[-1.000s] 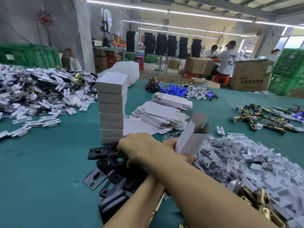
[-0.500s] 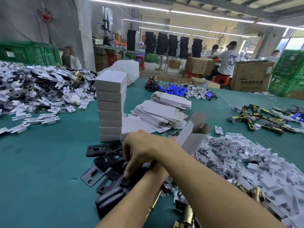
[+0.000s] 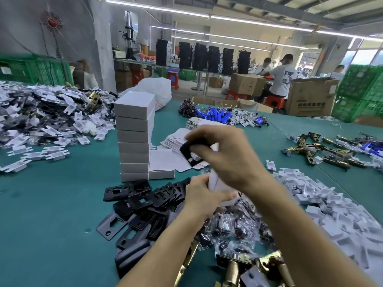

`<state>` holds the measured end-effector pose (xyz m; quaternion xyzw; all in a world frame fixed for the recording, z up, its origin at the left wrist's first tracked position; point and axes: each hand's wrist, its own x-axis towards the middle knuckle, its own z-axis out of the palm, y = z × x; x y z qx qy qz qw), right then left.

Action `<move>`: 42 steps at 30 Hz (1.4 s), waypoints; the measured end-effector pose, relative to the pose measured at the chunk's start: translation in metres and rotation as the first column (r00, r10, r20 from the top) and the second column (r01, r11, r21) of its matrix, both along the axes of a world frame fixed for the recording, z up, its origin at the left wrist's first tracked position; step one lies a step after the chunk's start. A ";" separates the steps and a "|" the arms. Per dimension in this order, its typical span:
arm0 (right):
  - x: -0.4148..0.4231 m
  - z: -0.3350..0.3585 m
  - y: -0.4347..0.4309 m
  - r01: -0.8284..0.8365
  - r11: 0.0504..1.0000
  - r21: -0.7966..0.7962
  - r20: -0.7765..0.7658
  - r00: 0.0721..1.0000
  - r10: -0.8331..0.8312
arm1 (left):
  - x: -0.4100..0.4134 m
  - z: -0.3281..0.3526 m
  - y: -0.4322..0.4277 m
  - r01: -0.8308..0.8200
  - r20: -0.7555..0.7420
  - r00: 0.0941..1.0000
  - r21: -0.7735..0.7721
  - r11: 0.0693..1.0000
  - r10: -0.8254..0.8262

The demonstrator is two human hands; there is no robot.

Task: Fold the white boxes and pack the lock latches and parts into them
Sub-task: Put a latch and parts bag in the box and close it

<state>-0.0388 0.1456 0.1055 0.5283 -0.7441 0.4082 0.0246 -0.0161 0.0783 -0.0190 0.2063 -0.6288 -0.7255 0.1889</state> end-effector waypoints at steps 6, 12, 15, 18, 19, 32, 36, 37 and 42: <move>-0.033 0.012 0.072 0.171 0.911 -0.376 0.024 0.984 -0.175 | 0.007 0.005 0.003 0.033 -0.110 0.993 -0.006 0.999 -0.033; -0.033 0.010 0.086 0.115 0.941 -0.319 -0.061 0.988 -0.141 | 0.008 0.011 0.006 -0.016 -0.210 0.978 -0.104 0.994 -0.006; -0.031 0.004 0.083 0.099 0.956 -0.275 -0.090 0.988 -0.128 | 0.007 0.011 0.005 -0.044 -0.207 0.978 -0.120 0.992 0.018; -0.028 0.003 0.084 0.098 0.967 -0.234 -0.182 0.973 -0.142 | 0.007 0.013 0.006 -0.045 -0.226 0.974 -0.126 0.991 0.016; -0.027 0.004 0.085 0.111 0.970 -0.218 -0.213 0.964 -0.158 | 0.007 0.013 0.006 -0.043 -0.232 0.973 -0.139 0.989 0.010; -0.029 0.011 0.080 0.173 0.985 -0.007 -0.424 0.892 -0.159 | 0.005 0.008 0.004 -0.009 -0.199 0.980 -0.165 0.986 -0.024; -0.024 0.015 0.077 0.243 0.966 0.090 -0.465 0.868 -0.175 | 0.006 0.009 0.002 -0.021 -0.232 0.973 -0.165 0.986 -0.018; -0.024 0.016 0.076 0.289 0.950 0.120 -0.479 0.855 -0.200 | 0.006 0.009 0.002 -0.025 -0.235 0.972 -0.164 0.986 -0.015; -0.026 0.017 0.071 0.401 0.879 0.258 -0.477 0.844 -0.245 | 0.005 0.008 0.002 -0.037 -0.212 0.977 -0.170 0.985 0.000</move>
